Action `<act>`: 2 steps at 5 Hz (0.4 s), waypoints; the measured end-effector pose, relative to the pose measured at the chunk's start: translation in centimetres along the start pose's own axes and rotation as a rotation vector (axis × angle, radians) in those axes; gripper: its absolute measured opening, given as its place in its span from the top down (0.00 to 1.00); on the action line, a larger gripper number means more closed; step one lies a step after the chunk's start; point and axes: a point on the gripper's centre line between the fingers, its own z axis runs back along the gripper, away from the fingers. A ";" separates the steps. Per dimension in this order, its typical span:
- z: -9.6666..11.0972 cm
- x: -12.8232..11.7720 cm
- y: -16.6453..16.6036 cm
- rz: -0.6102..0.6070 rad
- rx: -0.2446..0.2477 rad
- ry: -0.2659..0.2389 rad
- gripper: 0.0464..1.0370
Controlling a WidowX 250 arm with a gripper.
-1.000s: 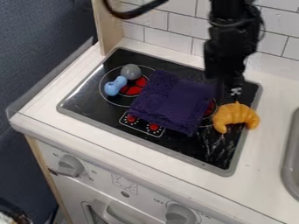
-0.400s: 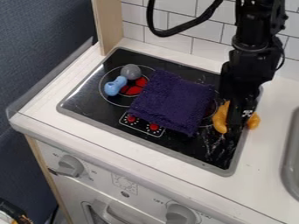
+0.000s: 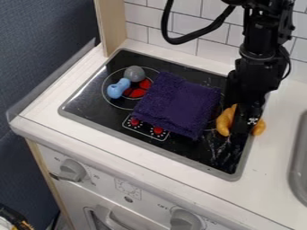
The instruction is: Put the yellow object at the top of the purple thing
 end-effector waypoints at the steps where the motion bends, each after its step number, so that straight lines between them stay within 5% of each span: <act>1: -0.1 0.1 0.1 -0.001 0.010 -0.010 0.36; 2: -0.2 0.2 -0.1 -0.005 0.002 -0.018 0.40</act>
